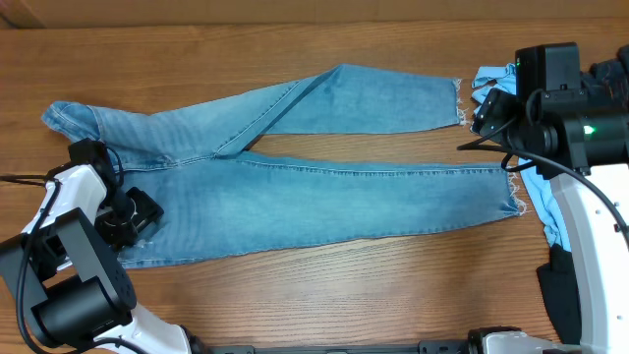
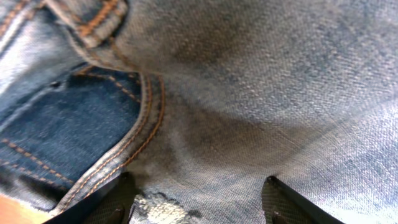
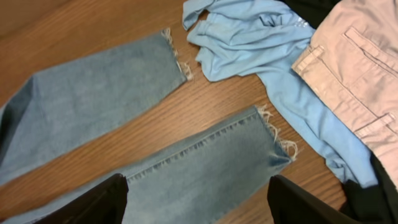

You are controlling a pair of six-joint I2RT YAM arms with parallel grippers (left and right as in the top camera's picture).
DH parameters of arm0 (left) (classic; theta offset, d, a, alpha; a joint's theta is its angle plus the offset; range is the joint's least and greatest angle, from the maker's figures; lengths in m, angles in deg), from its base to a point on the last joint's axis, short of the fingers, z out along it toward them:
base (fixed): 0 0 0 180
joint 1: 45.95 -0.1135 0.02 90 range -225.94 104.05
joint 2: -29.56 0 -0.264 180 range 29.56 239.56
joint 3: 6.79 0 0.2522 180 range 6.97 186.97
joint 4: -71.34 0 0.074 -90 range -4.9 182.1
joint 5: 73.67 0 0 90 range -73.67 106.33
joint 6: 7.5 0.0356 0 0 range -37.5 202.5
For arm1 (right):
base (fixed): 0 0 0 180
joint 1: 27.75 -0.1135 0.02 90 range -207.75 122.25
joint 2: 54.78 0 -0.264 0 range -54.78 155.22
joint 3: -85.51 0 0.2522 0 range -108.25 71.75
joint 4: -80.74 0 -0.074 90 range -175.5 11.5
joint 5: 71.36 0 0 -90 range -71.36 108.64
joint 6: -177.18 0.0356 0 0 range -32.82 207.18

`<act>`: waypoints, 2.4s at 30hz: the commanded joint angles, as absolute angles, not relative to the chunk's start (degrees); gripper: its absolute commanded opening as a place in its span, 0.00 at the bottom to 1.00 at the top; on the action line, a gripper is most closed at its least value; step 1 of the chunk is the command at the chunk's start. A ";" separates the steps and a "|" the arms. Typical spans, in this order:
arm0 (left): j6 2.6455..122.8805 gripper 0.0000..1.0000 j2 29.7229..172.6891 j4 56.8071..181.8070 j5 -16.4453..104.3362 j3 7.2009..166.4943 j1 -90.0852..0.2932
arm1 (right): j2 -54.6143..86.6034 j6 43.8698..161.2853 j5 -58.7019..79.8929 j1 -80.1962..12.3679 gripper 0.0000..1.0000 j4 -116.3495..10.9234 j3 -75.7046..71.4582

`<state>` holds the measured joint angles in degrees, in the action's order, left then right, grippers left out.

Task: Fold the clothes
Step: 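Release the right gripper and move it to the upper leg hem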

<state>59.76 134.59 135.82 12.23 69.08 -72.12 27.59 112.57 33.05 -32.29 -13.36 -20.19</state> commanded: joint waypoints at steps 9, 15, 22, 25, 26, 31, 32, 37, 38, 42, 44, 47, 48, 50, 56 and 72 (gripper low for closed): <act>58.80 0.77 136.58 136.45 10.33 71.22 -76.47 | 40.53 106.21 26.45 -32.15 0.79 -23.74 -21.22; 59.63 0.80 136.60 136.30 11.93 71.20 -75.38 | 50.89 106.21 26.47 -32.11 0.79 -35.70 -21.22; 59.82 0.81 136.60 136.26 11.90 71.20 -74.68 | 61.56 106.21 26.47 -29.86 0.79 -50.82 -21.22; 59.82 0.81 136.60 136.19 11.90 71.20 -74.68 | 65.34 106.21 26.47 -28.26 0.77 -55.22 -21.22; 59.82 0.81 136.60 136.08 11.90 71.20 -74.68 | 66.74 106.21 26.45 -27.61 0.74 -56.83 -21.22; 59.82 0.82 136.60 135.82 11.90 71.20 -74.68 | 71.52 106.16 22.17 -25.40 0.67 -63.74 -21.22; 59.82 0.82 136.60 135.82 11.90 71.20 -74.68 | 72.27 106.16 21.25 -25.31 0.67 -64.55 -21.22; 59.82 0.82 136.60 135.82 11.90 71.20 -74.68 | 75.19 105.09 20.38 -25.44 0.62 -65.84 -21.22; 59.82 0.82 136.60 135.84 11.90 71.20 -74.68 | 75.59 104.85 20.42 -25.49 0.56 -65.62 -21.22; 59.82 0.82 136.60 135.86 11.90 71.20 -74.68 | 76.72 104.74 20.38 -25.49 0.18 -65.03 -21.22; 59.82 0.82 136.60 135.84 11.90 71.20 -74.68 | 76.75 104.74 20.42 -25.49 0.04 -65.36 -21.22; 59.82 0.82 136.60 135.82 11.90 71.20 -74.68 | 76.22 104.17 21.40 -25.44 0.04 -66.10 -22.26; 59.82 0.82 136.60 135.82 11.90 71.20 -74.68 | 75.70 103.06 21.62 -25.36 0.04 -65.90 -22.94; 59.82 0.82 136.60 135.84 11.90 71.18 -74.68 | 73.45 100.33 24.09 -25.03 0.04 -64.18 -26.35; 59.82 0.82 136.60 135.86 11.90 71.20 -74.68 | 65.58 96.72 28.88 -24.99 0.04 -54.21 -44.01; 59.82 0.82 136.60 135.84 11.93 71.20 -74.68 | 64.40 96.39 44.22 -21.18 0.28 -43.39 -48.21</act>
<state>58.93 135.23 135.89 12.30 70.48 -74.70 64.16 96.30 42.08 -22.03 -44.62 -47.86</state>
